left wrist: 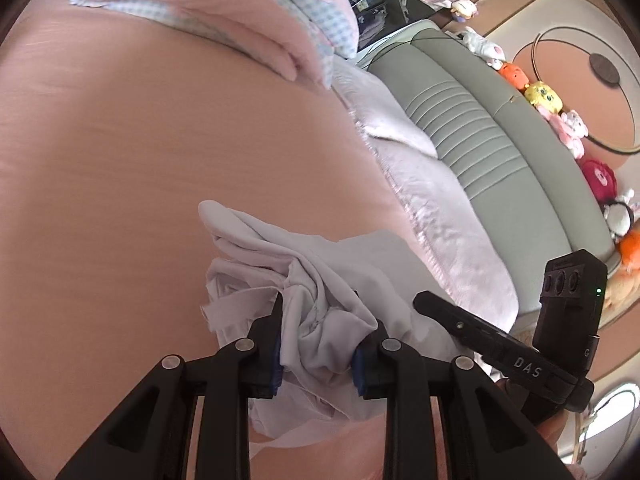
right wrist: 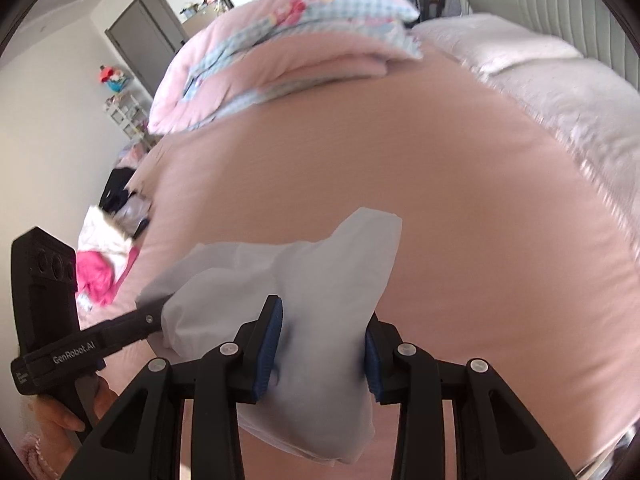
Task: Fold clothes
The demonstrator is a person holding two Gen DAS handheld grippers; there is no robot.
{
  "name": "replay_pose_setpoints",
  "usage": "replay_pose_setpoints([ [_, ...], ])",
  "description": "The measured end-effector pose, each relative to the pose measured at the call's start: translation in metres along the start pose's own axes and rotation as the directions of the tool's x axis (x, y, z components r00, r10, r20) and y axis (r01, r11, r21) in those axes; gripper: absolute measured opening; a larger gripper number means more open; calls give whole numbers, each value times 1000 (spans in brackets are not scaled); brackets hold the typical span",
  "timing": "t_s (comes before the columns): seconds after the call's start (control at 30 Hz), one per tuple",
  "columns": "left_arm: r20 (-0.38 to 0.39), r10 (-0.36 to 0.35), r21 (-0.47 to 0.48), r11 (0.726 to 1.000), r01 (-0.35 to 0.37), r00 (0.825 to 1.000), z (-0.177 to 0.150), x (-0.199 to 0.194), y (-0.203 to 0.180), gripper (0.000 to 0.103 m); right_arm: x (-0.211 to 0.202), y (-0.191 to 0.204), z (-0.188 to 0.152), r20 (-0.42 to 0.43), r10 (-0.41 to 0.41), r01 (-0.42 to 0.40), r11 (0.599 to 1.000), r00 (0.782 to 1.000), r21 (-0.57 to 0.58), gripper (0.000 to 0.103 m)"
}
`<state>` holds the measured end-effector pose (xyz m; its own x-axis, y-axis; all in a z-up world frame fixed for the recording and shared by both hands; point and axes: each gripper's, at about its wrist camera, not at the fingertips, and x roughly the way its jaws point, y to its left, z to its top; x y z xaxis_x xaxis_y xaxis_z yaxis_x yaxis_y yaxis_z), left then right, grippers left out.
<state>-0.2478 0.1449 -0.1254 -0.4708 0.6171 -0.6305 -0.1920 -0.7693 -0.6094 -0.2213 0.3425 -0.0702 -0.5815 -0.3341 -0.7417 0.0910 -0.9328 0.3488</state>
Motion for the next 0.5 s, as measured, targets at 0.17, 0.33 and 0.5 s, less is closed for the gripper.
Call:
replay_pose_setpoints([
  [0.17,74,-56,29,998,54,996,60,59,-44,23,-11,-57,82,89,-40,43,999,995,-31,37],
  [0.33,50,-125,-11,992,126,991,87,143,-62,23,1,-126,126,99,-118,122,992,988,-39,37],
  [0.5,-162,-202,-177,969,173,966,49,241,-54,28,51,-242,109,-89,-254,261,963,963,67,37],
])
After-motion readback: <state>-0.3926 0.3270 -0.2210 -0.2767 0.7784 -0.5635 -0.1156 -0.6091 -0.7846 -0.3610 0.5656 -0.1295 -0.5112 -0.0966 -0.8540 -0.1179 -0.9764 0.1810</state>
